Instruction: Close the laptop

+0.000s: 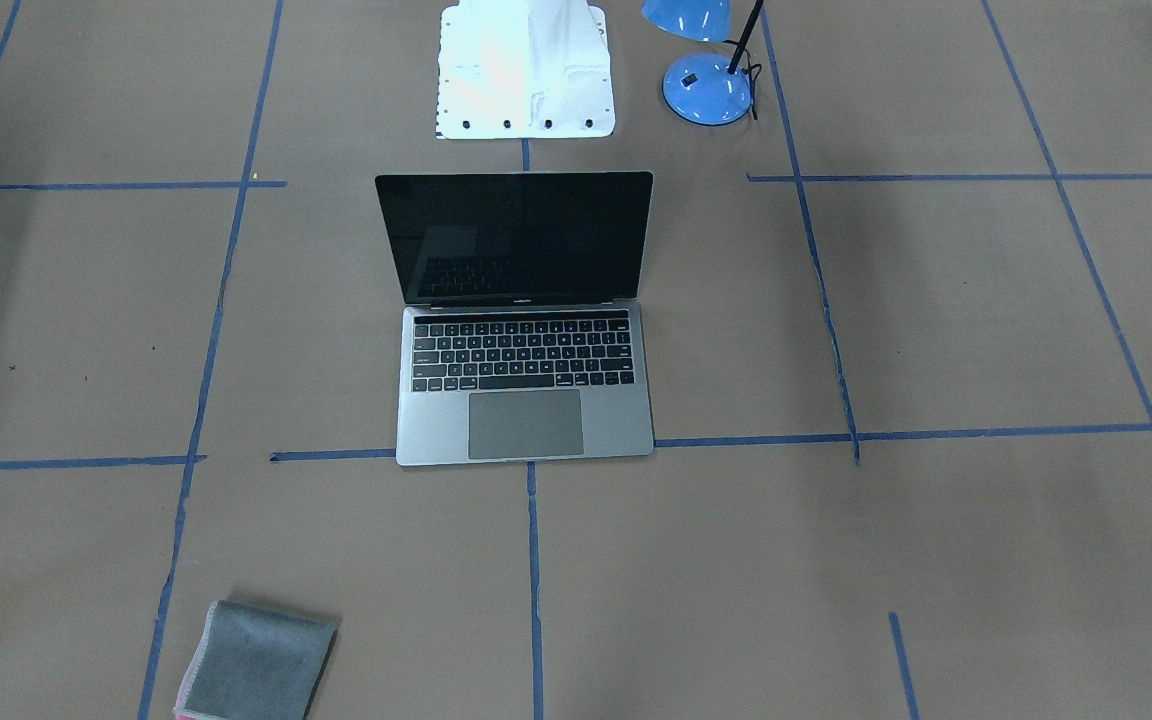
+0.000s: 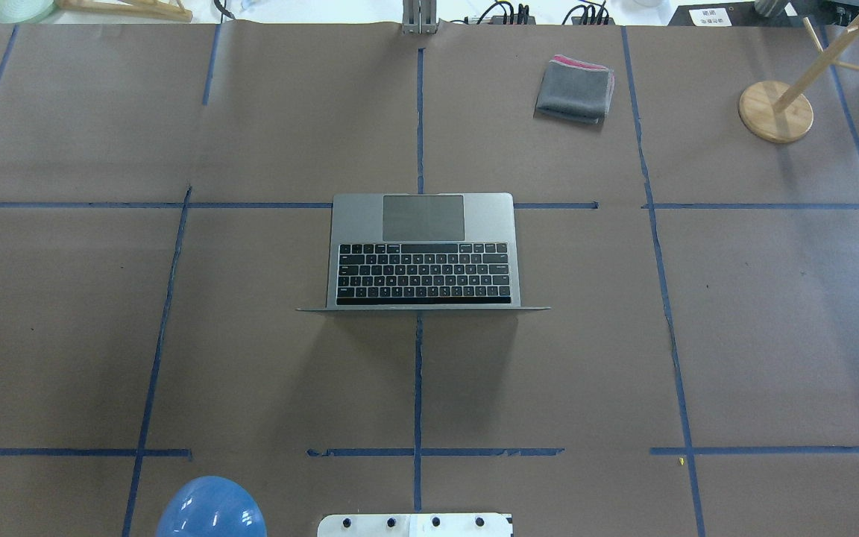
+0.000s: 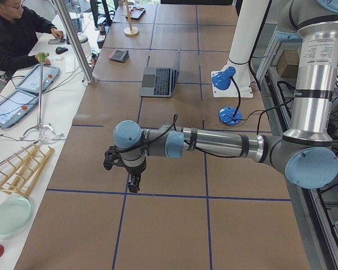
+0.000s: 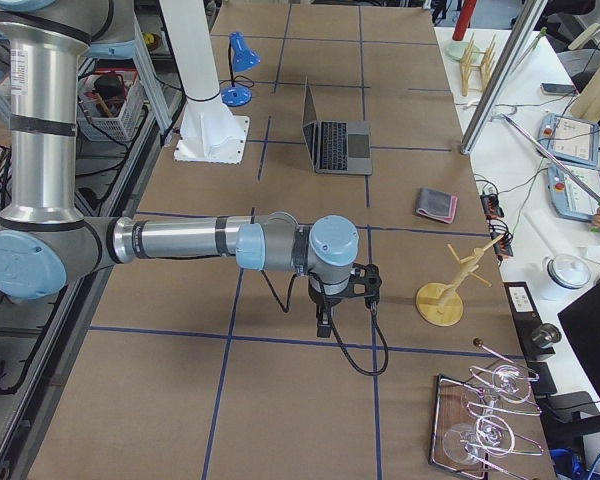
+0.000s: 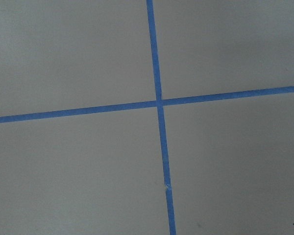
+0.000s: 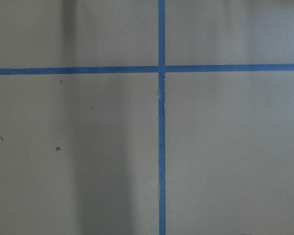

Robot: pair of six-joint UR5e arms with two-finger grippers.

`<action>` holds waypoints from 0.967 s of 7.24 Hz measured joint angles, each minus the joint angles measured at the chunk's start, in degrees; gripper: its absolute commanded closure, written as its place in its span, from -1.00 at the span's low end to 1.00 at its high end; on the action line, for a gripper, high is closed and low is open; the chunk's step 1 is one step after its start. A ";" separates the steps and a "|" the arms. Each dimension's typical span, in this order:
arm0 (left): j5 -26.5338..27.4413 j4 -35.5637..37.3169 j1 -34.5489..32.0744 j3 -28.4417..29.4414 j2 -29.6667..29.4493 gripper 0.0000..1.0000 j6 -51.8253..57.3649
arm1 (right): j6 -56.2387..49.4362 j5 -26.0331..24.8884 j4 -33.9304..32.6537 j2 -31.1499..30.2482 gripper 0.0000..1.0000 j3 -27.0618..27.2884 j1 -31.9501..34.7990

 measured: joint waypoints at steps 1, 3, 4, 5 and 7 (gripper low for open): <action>0.00 0.23 0.03 -0.74 -0.63 -1.00 -0.22 | 0.00 0.08 -0.15 0.67 -1.00 0.69 0.00; -1.32 0.99 0.98 -4.57 -2.61 -1.00 -5.62 | 0.09 0.09 -0.38 2.26 -1.00 1.67 -0.06; -2.22 1.20 3.76 -8.29 -2.99 -1.00 -12.05 | 0.04 0.18 -0.26 2.20 -1.00 1.61 -0.11; -3.02 1.40 8.00 -12.95 -3.19 -1.00 -20.20 | -0.03 0.52 -0.11 1.95 -1.00 1.60 -0.14; -3.47 1.67 16.85 -22.66 -5.02 -0.99 -37.00 | 0.01 1.53 0.90 1.88 -1.00 1.65 -0.54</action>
